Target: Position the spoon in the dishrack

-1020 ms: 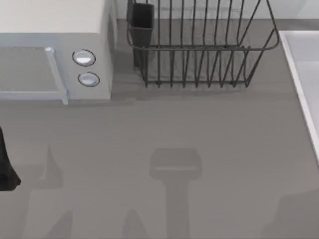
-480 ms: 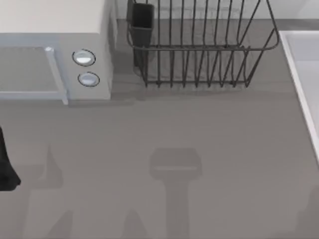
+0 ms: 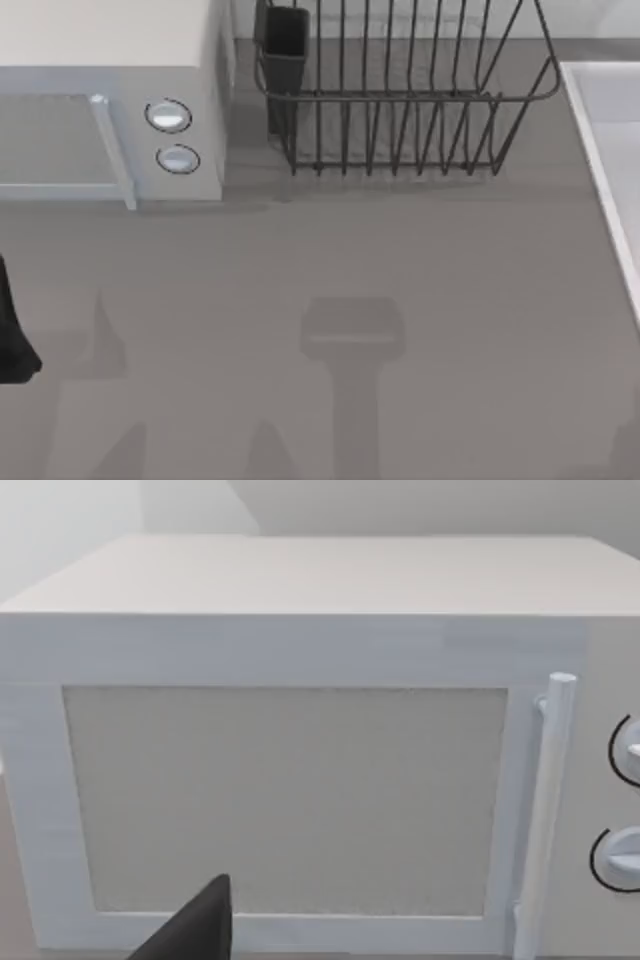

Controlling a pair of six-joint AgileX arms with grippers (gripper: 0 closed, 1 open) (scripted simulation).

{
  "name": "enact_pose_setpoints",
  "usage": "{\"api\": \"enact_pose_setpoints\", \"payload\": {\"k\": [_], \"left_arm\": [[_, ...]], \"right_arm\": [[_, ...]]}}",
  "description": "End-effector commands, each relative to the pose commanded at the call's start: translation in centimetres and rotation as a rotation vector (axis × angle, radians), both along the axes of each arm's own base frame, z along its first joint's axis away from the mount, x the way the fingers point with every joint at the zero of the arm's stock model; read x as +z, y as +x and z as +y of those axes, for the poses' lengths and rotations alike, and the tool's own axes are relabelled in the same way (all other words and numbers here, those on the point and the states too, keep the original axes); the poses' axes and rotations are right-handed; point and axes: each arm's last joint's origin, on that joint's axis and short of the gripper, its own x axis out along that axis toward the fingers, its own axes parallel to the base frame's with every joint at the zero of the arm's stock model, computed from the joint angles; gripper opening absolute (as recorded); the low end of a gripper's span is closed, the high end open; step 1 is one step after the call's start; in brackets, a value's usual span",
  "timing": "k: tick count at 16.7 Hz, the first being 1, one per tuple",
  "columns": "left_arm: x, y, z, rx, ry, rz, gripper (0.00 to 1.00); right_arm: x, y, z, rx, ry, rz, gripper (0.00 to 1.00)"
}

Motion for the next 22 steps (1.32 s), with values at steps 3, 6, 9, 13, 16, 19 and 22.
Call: {"api": "enact_pose_setpoints", "payload": {"k": [3, 6, 9, 13, 16, 19, 22], "left_arm": [[0.00, 0.00, 0.00, 0.000, 0.000, 0.000, 1.00], [0.00, 0.00, 0.00, 0.000, 0.000, 0.000, 1.00], [0.00, 0.00, 0.00, 0.000, 0.000, 0.000, 1.00], [0.00, 0.00, 0.00, 0.000, 0.000, 0.000, 1.00], [0.00, 0.00, 0.00, 0.000, 0.000, 0.000, 1.00], [0.00, 0.00, 0.00, 0.000, 0.000, 0.000, 1.00], [0.00, 0.00, 0.00, 0.000, 0.000, 0.000, 1.00]], "right_arm": [[0.00, 0.00, 0.00, 0.000, 0.000, 0.000, 0.85], [0.00, 0.00, 0.00, 0.000, 0.000, 0.000, 0.62], [0.00, 0.00, 0.00, 0.000, 0.000, 0.000, 0.40], [0.00, 0.00, 0.00, 0.000, 0.000, 0.000, 0.10], [0.00, 0.00, 0.00, 0.000, 0.000, 0.000, 0.00], [0.00, 0.00, 0.00, 0.000, 0.000, 0.000, 0.00], [0.00, 0.00, 0.00, 0.000, 0.000, 0.000, 0.00]]}}
